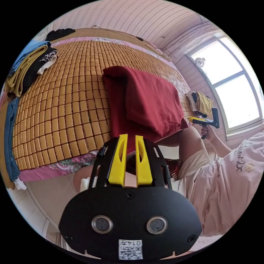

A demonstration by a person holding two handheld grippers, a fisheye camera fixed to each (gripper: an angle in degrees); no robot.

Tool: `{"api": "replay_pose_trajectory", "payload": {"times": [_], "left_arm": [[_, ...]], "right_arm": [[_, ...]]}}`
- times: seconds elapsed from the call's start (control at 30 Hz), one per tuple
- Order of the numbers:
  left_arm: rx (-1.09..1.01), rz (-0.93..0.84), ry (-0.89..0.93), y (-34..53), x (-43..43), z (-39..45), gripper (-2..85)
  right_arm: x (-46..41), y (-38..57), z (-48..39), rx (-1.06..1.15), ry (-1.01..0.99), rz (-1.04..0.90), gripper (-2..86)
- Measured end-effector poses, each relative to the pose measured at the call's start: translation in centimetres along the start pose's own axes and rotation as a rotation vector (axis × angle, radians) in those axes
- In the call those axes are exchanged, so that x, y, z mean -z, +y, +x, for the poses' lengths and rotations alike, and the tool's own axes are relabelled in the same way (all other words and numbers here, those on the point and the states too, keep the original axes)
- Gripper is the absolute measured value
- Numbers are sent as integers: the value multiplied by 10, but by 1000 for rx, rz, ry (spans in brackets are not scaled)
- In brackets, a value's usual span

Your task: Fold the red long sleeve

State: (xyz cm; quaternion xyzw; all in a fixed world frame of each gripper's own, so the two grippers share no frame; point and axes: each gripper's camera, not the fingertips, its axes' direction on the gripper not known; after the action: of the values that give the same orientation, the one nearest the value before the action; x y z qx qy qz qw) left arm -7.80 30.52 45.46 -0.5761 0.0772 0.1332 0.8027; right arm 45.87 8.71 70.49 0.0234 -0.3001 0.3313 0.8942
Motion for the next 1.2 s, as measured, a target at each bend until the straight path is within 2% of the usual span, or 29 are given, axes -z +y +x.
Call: {"api": "replay_pose_trajectory", "payload": {"times": [0.17,0.23,0.37,0.53,0.6,0.7,0.77,0.97,1.07,1.13,1.2], "left_arm": [[62,75,57,-33,-25,14,127],[106,61,59,-45,-43,12,122],[91,16,23,-49,-63,15,41],[106,126,27,-23,-35,25,30],[150,11,-72,-17,-61,21,35],[191,-15,23,-17,-80,13,54],[173,-7,30,-20,-75,18,68],[77,22,-179,-11,-60,48,47],[53,45,-165,-6,-65,63,33],[-12,85,-163,-4,-65,84,15],[-162,82,-170,-2,-79,123,-3]], "right_arm": [[-15,-34,-20,-59,36,91,120],[-28,-49,-26,-73,28,91,119],[-80,-75,-44,-47,192,-52,85],[-111,-86,-76,40,299,-114,77],[-128,-89,-92,71,337,-123,74],[-144,-93,-104,66,338,-128,69],[-147,-96,-110,56,301,-145,55],[-162,-93,-141,143,285,-227,26],[-180,-97,-151,137,318,-271,37],[-187,-102,-160,132,354,-278,36],[-187,-115,-188,194,411,-203,14]]}}
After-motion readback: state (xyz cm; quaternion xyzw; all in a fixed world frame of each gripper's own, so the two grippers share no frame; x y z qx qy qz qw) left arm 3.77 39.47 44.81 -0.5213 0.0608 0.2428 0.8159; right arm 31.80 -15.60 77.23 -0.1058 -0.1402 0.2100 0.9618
